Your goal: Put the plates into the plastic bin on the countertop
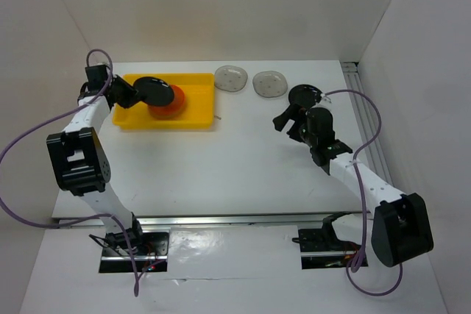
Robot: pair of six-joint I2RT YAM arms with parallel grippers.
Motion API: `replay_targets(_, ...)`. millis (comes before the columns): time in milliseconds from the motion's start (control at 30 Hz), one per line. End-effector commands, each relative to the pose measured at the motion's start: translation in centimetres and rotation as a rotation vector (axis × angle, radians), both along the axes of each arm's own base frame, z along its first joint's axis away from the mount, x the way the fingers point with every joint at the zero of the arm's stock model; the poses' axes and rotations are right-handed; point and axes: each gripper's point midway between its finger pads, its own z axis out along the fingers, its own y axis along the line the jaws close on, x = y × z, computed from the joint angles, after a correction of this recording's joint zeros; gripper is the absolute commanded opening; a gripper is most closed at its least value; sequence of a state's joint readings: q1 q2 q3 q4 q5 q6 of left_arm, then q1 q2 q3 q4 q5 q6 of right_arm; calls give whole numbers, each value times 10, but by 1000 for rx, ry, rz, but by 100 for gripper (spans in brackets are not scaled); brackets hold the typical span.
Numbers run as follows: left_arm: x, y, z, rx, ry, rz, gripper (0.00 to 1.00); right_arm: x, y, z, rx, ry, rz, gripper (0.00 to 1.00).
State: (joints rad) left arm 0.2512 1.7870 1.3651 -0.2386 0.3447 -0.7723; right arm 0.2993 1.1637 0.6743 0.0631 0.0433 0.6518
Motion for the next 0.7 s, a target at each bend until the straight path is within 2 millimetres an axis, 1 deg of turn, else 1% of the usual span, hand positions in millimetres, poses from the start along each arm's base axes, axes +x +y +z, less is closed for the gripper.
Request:
replay_targets(0,19,20,21,-78,-117,35,0,-7,2,-6,-4,1,30,100)
replay_targets(33,20,21,20,-96,-127,19,0,-8,4,-7,5,-3,46,100)
replay_targets(67,21,26,9,-113,-102,38,0,-7,4,-8,7,-9,46,100)
replay_targets(100,21,27,3,-117,-92,39,0,-7,4,-8,7,-9,46,100)
replay_targets(167,23,24,4,-136,-91,29,0,-8,4,-11,7,-9,46,100)
replay_targets(200,24,24,-3,-141,-78,30,0,-9,4,-7,9,-17,46,100)
replay_targets(267,24,26,-4,-134,-76,38,0,-10,5,-10,13,-17,54,100)
replay_targets(300,24,26,-4,-134,-76,38,0,-10,4,-6,12,-26,46,100)
replay_targets(333,28,26,-4,-107,-76,43,0,-10,3,-7,1,-29,51,100)
replay_targets(367,31,19,-2,-85,-76,22,0,-7,0,-5,-5,-41,45,100)
replay_targets(400,36,19,-3,-59,-67,41,0,-5,1,-4,-5,-41,45,100)
replay_targets(433,36,13,-10,-57,-44,38,0,-1,-1,-3,1,-38,44,100)
replay_targets(467,38,8,-8,-66,-51,36,0,2,-7,-10,-10,-14,36,100)
replay_targets(500,39,2,-15,-77,-36,31,0,2,-7,-9,0,-11,48,100)
replay_targets(567,40,-1,-25,-77,-13,41,0,4,-6,-8,8,-10,57,100)
replay_targets(600,44,-4,-20,-64,-24,41,0,5,-9,-8,3,-11,60,100)
replay_targets(667,47,-4,-23,-41,-18,44,0,5,-13,-4,-3,-24,53,100)
